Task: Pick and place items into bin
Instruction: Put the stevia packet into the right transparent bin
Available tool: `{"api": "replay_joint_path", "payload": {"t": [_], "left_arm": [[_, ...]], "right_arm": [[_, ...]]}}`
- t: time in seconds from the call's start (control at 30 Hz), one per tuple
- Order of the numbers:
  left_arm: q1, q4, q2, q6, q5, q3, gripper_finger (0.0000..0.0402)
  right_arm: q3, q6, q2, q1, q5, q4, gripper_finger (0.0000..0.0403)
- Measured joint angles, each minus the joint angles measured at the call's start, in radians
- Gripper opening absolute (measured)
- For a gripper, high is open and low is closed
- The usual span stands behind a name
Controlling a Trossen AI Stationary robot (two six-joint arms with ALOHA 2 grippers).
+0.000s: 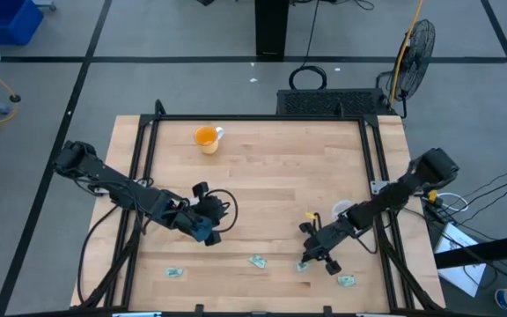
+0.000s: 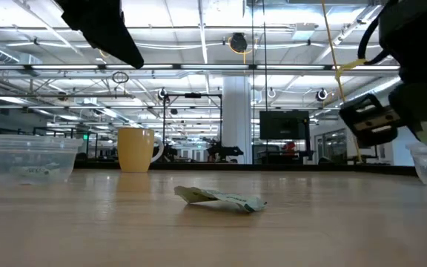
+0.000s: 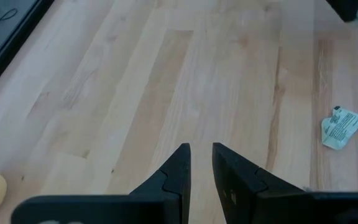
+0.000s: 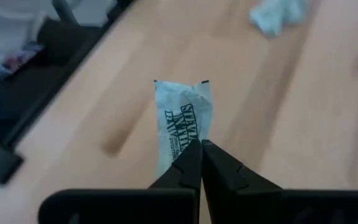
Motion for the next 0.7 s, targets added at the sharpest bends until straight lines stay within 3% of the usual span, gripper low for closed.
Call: {"api": "replay_joint_path", "payload": {"t": [0.13, 0.27, 0.47, 0.7], "left_arm": [[0.000, -0.001, 0.000, 0.000, 0.000, 0.000, 0.0072], [0.000, -0.001, 0.000, 0.001, 0.000, 0.000, 0.0072], [0.000, -0.002, 0.000, 0.001, 0.000, 0.000, 0.0072], [0.000, -0.002, 0.000, 0.007, -0.001, 0.000, 0.0072]], "right_arm": [[0.026, 0.008, -0.134, 0.017, 0.075, -0.211, 0.0000], [0.136, 0.034, -0.250, 0.041, 0.190, -0.578, 0.0000], [0.264, 0.260, -0.347, 0.055, 0.289, -1.132, 0.0000], [0.273, 0.426, -0.402, 0.054, 0.360, -1.461, 0.0000]]}}
